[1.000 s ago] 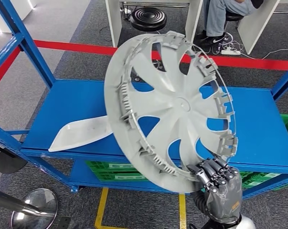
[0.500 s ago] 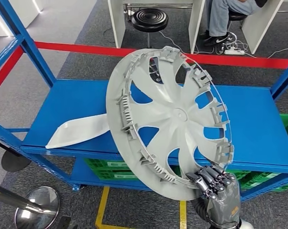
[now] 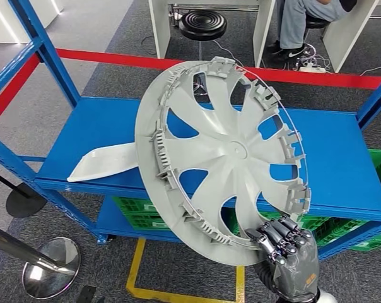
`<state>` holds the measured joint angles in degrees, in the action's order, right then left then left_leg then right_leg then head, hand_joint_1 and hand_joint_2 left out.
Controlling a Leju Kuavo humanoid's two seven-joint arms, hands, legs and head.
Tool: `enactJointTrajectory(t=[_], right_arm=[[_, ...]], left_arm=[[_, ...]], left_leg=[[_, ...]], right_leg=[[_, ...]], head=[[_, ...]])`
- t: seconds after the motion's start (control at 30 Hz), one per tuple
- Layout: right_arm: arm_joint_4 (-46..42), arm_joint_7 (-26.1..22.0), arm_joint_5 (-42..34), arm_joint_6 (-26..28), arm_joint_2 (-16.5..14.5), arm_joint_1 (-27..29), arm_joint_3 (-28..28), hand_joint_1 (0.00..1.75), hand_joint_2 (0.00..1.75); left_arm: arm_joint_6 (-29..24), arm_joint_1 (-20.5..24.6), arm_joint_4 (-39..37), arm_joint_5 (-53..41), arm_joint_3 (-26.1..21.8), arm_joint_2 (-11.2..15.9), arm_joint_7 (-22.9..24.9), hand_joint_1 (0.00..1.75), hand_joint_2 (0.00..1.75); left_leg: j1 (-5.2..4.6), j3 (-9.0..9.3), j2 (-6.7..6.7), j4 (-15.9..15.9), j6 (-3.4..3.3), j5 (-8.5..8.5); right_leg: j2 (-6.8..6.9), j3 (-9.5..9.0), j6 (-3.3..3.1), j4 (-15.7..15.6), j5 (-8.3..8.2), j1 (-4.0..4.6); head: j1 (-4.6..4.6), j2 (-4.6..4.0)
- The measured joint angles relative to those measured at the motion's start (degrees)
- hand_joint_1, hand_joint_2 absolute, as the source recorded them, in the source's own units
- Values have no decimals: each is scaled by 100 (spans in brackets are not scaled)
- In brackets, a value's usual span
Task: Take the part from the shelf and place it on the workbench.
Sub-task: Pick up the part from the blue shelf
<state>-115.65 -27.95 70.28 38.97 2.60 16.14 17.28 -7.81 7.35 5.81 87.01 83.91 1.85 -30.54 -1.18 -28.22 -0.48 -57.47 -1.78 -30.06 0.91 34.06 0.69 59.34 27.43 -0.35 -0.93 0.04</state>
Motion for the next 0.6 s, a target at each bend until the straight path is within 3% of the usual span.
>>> enactJointTrajectory(t=[0.07, 0.1, 0.17, 0.2, 0.23, 0.27, 0.33, 0.4, 0.43, 0.53, 0.57, 0.6], right_arm=[[0, 1, -4, 1, -6, 3, -9, 175, 175], [0, 2, -7, 1, -7, 2, -13, 175, 175], [1, 2, -13, 2, -7, 3, -19, 175, 175], [1, 2, -14, 2, -7, 7, -22, 175, 175], [2, 3, -14, 2, -7, 11, -25, 175, 175], [2, 4, -14, 2, -7, 13, -27, 175, 175], [3, 14, -18, 2, -7, 9, -28, 175, 175], [4, 36, -28, 2, -7, 2, -28, 175, 175], [5, 49, -36, 2, -7, 1, -28, 175, 175], [8, 74, -57, 3, -7, 4, -31, 175, 175], [8, 78, -63, 4, -7, 1, -32, 175, 175], [9, 79, -67, 5, -7, -2, -33, 175, 175]], left_arm=[[-9, 13, 0, 0, 12, -9, 6, 0, 175], [-12, 20, 0, 0, 18, -13, 9, 0, 175], [-13, 26, 0, 0, 26, -18, 13, 0, 175], [-13, 26, 0, 0, 28, -19, 14, 0, 175], [-14, 25, 0, 0, 29, -20, 14, 0, 175], [-13, 25, 0, 0, 30, -22, 14, 0, 175], [-13, 26, 0, 0, 34, -29, 17, 0, 175], [-14, 30, 0, 0, 42, -33, 22, 0, 175], [-17, 31, 0, 0, 48, -32, 25, 0, 175], [-33, 24, 0, 1, 73, -24, 30, 0, 175], [-38, 22, 0, 2, 81, -22, 32, 0, 175], [-40, 22, 0, 2, 89, -21, 33, 0, 175]], left_leg=[[25, -42, 17, 121, -43, 127], [40, -86, 25, 165, -57, 195], [36, -216, 31, 157, -77, 293], [35, -284, 33, 141, -76, 334], [35, -353, 34, 121, -70, 373], [38, -424, 34, 96, -58, 409], [48, -563, 29, 26, -17, 470], [42, -676, 17, -61, 40, 524], [39, -713, 12, -89, 70, 559], [51, -777, 2, -124, 164, 614], [60, -816, 3, -206, 199, 491], [73, -874, 5, -390, 233, 265]], right_leg=[[-26, 100, 48, 111, 155, 5], [-46, 193, 67, 321, 356, 9], [-78, 403, 104, 984, 811, 9], [-79, 465, 122, 1284, 928, 5], [-79, 455, 138, 1428, 921, -1], [-79, 349, 152, 1371, 807, -12], [-82, -116, 173, 716, 516, -41], [-108, -562, 163, 26, 465, -40], [-120, -649, 141, -133, 508, -30], [-104, -565, -10, -185, 433, -16], [-88, -518, -72, -196, 380, -22], [-68, -458, -126, -207, 319, -29]], head=[[9, 0], [14, 0], [17, 0], [16, 0], [16, 0], [17, 0], [17, 0], [19, 0], [21, 0], [24, 0], [20, 0], [14, 0]])
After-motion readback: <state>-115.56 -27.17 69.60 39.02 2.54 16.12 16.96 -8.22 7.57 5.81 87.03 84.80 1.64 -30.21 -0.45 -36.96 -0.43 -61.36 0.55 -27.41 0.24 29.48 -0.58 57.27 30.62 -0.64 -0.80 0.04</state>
